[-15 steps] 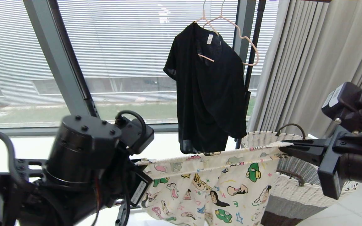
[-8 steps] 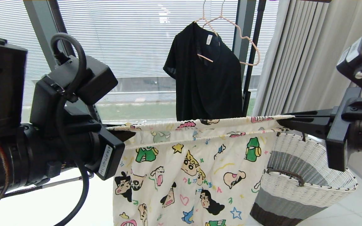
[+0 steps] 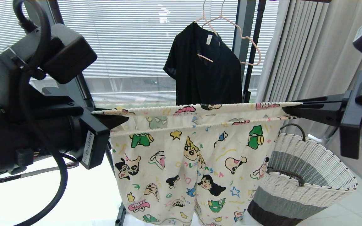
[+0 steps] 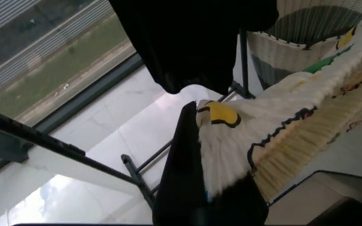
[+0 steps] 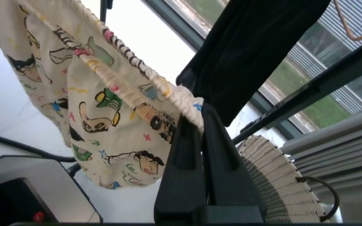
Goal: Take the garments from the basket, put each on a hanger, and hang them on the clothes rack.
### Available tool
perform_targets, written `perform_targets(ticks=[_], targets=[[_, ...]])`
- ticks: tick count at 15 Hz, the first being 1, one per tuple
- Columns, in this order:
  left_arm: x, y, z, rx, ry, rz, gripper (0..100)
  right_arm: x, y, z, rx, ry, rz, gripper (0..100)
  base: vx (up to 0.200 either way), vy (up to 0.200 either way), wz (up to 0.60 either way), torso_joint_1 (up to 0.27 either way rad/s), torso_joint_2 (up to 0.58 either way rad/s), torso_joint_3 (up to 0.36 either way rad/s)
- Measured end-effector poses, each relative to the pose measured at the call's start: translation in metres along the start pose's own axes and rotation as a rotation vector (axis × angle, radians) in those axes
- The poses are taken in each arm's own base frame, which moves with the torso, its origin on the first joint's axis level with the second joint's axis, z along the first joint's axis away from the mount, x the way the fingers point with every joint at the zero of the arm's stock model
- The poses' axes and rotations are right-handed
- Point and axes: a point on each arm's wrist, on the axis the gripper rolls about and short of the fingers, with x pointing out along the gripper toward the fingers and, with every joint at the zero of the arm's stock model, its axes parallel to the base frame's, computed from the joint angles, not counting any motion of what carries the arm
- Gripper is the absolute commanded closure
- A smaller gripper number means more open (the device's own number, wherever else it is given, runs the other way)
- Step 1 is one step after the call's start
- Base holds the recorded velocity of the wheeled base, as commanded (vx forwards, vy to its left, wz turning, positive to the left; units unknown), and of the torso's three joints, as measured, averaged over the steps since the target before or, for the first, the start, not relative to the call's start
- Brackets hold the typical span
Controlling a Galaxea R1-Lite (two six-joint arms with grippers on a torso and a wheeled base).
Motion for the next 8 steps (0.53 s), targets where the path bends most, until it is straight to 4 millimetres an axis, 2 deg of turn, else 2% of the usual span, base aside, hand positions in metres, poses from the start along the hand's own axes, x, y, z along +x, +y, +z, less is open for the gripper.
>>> perform_targets(ticks=[3, 5, 8], targets=[[0.001, -0.003, 0.002, 0.045, -0.034, -0.119, 100, -0.012, 0.007, -0.014, -0.046, 0.061, 0.062, 100, 0.0, 0.0, 0.0, 0.0, 0.0, 0.0], [0.005, -0.007, 0.002, 0.064, -0.061, -0.243, 100, -0.029, 0.022, -0.024, -0.107, 0.097, 0.18, 100, 0.0, 0.0, 0.0, 0.0, 0.0, 0.0], [0.009, -0.009, 0.002, 0.068, -0.064, -0.297, 100, -0.042, 0.042, -0.029, -0.196, 0.096, 0.296, 100, 0.0, 0.0, 0.0, 0.0, 0.0, 0.0]])
